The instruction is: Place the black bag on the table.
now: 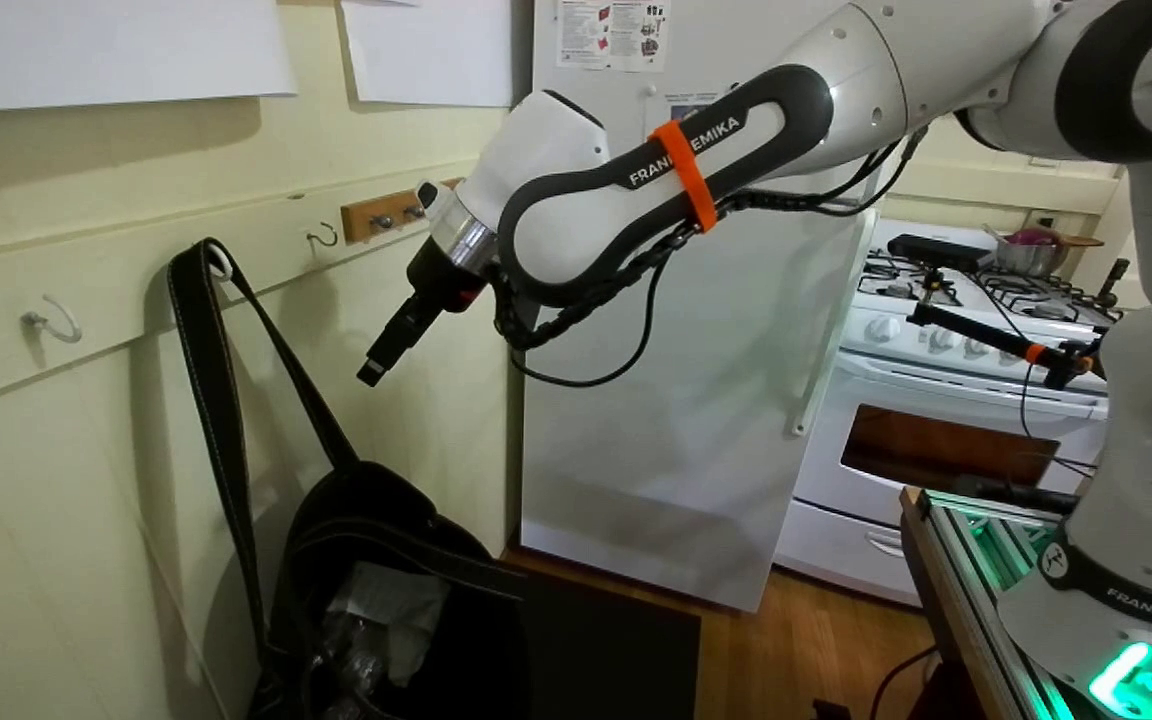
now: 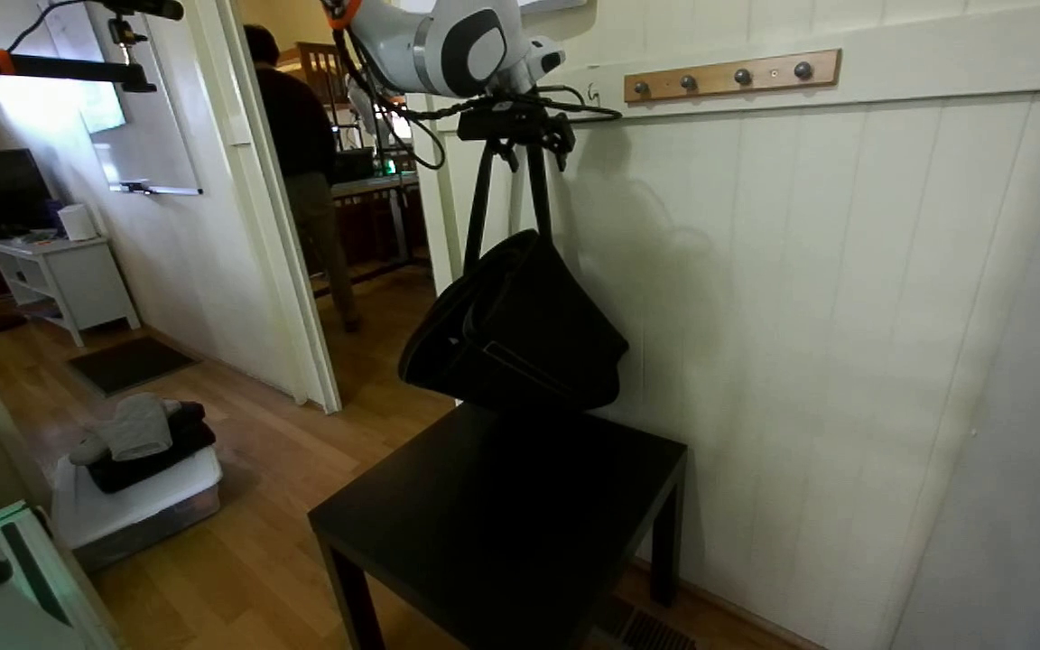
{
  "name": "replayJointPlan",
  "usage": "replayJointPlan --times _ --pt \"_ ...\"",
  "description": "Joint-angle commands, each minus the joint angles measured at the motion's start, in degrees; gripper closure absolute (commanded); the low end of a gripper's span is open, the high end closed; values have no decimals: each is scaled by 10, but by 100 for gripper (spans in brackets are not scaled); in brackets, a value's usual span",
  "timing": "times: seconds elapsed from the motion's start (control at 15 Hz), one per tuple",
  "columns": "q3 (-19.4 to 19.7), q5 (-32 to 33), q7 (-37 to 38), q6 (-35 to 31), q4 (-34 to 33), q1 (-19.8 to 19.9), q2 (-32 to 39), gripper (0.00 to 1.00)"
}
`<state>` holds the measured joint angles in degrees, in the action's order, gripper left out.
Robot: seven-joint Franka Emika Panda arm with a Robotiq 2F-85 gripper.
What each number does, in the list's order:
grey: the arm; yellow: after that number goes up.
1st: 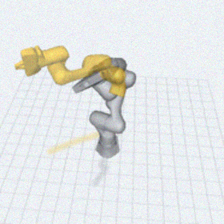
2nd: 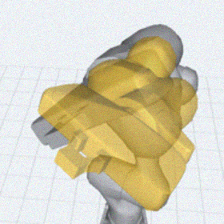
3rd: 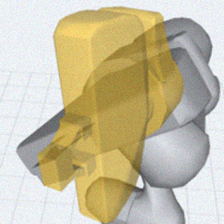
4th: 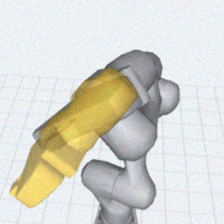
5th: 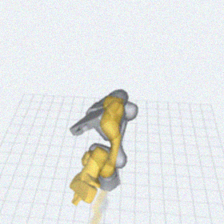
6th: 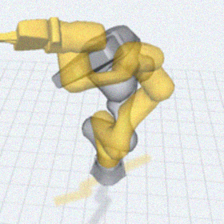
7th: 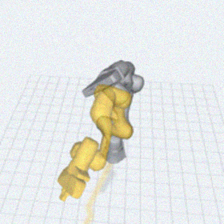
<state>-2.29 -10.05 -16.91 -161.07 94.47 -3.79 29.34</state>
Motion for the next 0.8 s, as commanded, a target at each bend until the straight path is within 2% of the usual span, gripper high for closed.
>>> replayJointPlan --times 0.0,0.53,0.67,0.73 --pt "-35 30 5 32 -53 27 36 0" --pt "-44 67 25 18 -108 17 89 0" --pt "-40 77 31 13 -117 12 98 28" --pt "-36 83 35 7 -121 8 102 34"
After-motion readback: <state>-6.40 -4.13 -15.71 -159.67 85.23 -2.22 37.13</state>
